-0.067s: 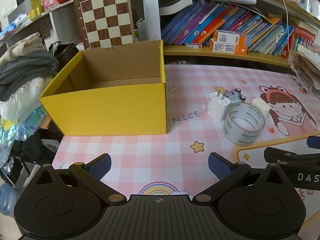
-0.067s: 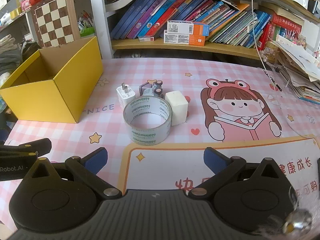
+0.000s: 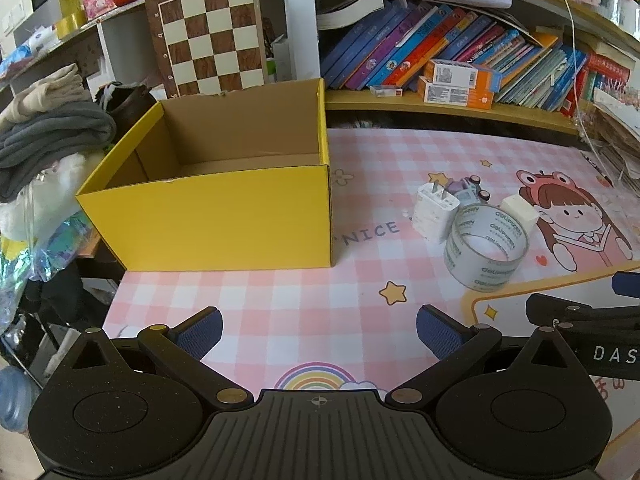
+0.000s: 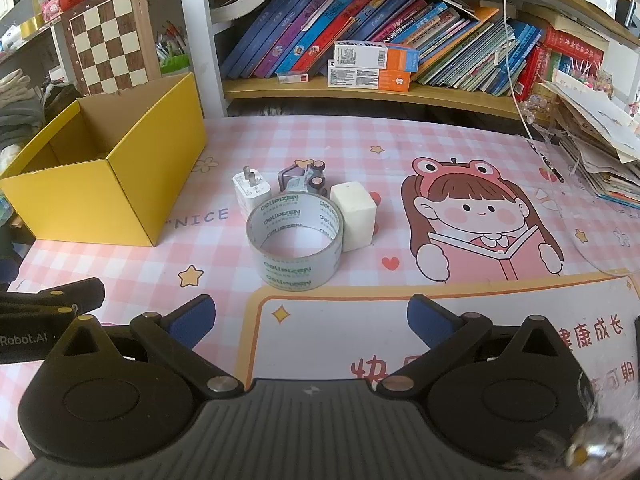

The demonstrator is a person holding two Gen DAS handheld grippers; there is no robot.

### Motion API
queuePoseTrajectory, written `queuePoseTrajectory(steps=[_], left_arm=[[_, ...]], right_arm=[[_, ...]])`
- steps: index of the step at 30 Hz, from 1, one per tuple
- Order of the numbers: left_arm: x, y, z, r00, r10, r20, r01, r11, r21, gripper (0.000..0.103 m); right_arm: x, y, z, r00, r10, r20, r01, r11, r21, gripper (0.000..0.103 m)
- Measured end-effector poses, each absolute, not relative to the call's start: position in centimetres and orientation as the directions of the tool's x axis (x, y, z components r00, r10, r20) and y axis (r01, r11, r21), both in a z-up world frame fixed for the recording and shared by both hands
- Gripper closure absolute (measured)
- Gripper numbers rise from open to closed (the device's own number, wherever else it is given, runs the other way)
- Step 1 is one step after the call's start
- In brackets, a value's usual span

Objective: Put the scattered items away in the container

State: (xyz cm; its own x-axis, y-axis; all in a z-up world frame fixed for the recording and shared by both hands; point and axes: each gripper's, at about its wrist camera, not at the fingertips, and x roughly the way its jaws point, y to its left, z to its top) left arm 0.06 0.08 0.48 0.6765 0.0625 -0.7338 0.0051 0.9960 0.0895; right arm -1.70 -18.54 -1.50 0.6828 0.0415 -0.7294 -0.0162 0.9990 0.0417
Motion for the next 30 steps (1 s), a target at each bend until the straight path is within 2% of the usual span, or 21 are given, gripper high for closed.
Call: queuePoseTrajectory(steps=[8, 30], left_arm=[[0.7, 0.6, 2.2, 0.667, 0.054, -0.743, 0.007, 0.997, 0.079, 0.0], [0.8, 1.0, 2.0, 0.652, 0.03, -0.758, 0.011, 0.999, 0.048, 0.0]], right_arm=[[-1.5, -18.5, -1.6, 0.681, 0.044, -0.731, -0.017, 0.999, 0.044, 0.0], [-1.4, -18.5, -1.8, 0.678, 0.05, -0.734, -0.018, 0.999, 0.051, 0.0]])
